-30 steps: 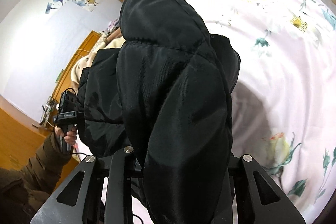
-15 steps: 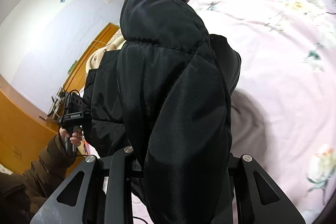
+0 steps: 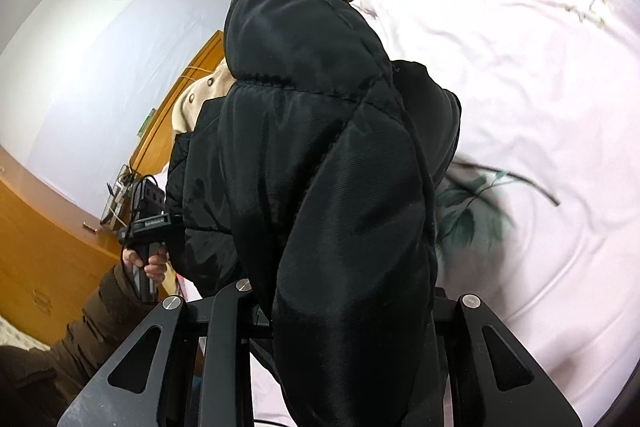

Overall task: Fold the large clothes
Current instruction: 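Hold the jacket up with both tools and fold it over onto itself, then lower the folded jacket onto the duvet with both tools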

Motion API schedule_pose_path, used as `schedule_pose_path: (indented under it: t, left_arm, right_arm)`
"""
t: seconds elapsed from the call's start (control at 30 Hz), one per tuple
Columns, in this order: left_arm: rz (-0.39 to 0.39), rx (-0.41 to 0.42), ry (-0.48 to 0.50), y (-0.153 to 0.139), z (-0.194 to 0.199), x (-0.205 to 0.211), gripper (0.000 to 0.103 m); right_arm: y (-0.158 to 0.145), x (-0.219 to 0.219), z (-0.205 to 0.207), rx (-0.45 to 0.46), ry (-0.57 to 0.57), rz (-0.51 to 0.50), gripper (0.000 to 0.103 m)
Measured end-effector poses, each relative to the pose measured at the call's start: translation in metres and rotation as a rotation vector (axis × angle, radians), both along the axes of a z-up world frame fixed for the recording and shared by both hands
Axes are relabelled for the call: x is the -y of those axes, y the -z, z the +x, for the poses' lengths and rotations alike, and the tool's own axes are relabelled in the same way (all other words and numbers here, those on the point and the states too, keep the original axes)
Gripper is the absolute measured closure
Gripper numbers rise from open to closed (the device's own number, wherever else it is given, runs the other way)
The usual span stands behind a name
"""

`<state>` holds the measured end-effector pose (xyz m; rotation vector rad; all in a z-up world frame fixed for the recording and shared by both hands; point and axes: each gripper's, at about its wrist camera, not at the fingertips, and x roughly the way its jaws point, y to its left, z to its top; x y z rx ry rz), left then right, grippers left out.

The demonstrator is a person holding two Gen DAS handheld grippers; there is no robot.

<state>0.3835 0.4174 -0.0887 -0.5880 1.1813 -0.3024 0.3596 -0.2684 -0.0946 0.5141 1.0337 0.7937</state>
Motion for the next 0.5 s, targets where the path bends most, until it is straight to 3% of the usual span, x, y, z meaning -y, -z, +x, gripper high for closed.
schedule_pose_path:
  t: [0.13,0.3,0.5]
  left_arm:
    - [0.01,-0.027,-0.011,0.017,0.003,0.001,0.063]
    - [0.035,-0.049,-0.025,0.035,0.001,0.012,0.05]
    - [0.046,-0.07,-0.038,0.043,-0.002,0.025,0.038]
  right_arm:
    - [0.021,0.01,-0.006,-0.012,0.031,-0.017,0.074]
    - [0.038,0.021,-0.011,0.003,0.024,-0.125,0.072]
    - [0.046,0.026,-0.009,0.004,0.037,-0.177,0.064]
